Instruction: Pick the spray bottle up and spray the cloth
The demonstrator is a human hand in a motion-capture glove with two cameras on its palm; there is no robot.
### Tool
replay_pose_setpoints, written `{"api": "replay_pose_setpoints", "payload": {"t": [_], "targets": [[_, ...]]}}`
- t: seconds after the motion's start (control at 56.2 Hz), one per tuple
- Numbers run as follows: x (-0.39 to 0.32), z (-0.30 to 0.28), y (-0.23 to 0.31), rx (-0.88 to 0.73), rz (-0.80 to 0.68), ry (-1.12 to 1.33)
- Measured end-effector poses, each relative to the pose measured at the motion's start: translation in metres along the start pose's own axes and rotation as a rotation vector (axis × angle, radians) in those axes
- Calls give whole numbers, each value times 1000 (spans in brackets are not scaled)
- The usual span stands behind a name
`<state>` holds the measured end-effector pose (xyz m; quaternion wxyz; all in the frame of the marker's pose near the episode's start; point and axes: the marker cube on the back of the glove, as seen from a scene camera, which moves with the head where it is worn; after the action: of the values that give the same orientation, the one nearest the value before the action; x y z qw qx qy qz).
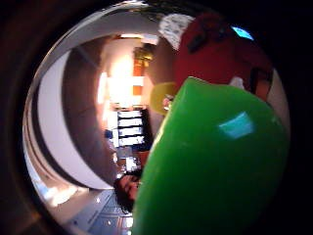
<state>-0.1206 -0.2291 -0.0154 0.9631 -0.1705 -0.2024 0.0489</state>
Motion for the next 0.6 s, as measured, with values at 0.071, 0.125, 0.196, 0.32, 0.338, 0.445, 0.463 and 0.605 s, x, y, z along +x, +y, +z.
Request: {"api": "replay_pose_setpoints", "payload": {"t": [0.071, 0.125, 0.196, 0.32, 0.338, 0.445, 0.463, 0.605], "targets": [[-10, 11, -3, -101, 59, 112], [-18, 27, -9, -173, 118, 209], [-20, 45, -18, -253, 182, 297], [-13, 77, -35, -404, 291, 453], [-11, 82, -37, -426, 308, 477], [-2, 110, -48, -547, 387, 605], [0, 115, -50, -563, 398, 626], [23, 146, -66, -638, 486, 774]]}}
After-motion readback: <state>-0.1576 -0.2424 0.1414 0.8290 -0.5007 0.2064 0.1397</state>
